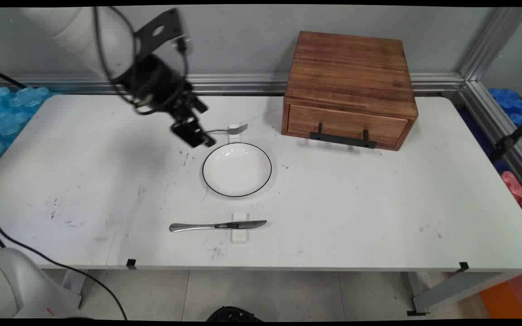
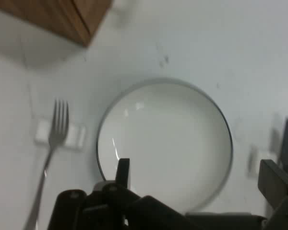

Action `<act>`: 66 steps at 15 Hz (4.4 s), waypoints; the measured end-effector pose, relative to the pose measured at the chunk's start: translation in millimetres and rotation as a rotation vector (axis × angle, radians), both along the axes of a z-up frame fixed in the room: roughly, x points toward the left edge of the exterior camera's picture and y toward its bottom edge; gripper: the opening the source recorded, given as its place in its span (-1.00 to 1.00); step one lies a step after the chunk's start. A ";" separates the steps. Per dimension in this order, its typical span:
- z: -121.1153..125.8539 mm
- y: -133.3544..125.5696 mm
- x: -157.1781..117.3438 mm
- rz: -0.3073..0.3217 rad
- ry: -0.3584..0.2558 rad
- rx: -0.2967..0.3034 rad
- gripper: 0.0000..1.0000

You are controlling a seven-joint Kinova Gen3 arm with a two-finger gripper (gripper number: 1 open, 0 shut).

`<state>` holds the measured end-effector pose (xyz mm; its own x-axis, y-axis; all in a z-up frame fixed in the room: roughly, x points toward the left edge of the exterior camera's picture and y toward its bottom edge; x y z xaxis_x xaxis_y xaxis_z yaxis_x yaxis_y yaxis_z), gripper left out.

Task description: Open the drawer

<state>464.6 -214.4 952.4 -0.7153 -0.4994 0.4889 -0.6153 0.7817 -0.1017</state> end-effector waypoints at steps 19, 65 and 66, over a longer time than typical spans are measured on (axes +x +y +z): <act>-67.2 -163.4 -174.5 -0.192 -0.028 -0.122 1.00; -185.8 -230.5 -276.0 -0.434 -0.193 -0.014 1.00; -186.1 -228.1 -277.1 -0.437 -0.193 -0.014 1.00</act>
